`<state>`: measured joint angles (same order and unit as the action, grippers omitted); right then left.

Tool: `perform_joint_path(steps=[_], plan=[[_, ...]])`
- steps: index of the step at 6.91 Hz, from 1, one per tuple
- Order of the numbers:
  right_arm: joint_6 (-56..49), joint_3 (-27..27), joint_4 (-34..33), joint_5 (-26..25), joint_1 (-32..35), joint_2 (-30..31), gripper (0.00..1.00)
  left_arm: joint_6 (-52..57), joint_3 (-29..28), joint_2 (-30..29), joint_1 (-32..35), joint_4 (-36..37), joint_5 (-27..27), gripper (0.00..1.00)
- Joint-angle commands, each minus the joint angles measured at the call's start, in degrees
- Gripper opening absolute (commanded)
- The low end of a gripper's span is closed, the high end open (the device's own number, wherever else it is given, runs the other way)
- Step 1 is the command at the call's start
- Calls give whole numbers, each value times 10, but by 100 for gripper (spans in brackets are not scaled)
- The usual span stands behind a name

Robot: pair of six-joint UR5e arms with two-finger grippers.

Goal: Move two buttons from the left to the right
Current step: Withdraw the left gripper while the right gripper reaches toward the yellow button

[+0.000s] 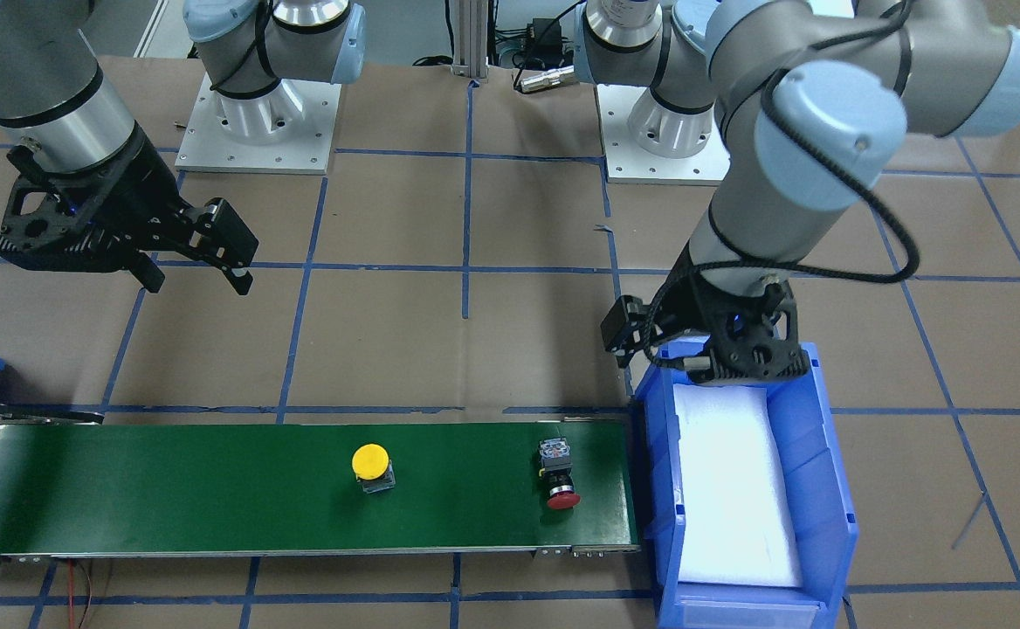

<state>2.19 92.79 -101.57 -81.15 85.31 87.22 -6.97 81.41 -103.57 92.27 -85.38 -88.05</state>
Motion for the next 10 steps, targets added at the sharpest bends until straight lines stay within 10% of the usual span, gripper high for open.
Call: perform_joint_path(steps=[1, 10], plan=[[11, -49, -3, 3, 21, -36, 100, 40, 1, 84, -23, -125, -9, 100], [16, -16, -120, 3, 52, -133, 97, 71, 25, 153, -28, -189, -5, 100]])
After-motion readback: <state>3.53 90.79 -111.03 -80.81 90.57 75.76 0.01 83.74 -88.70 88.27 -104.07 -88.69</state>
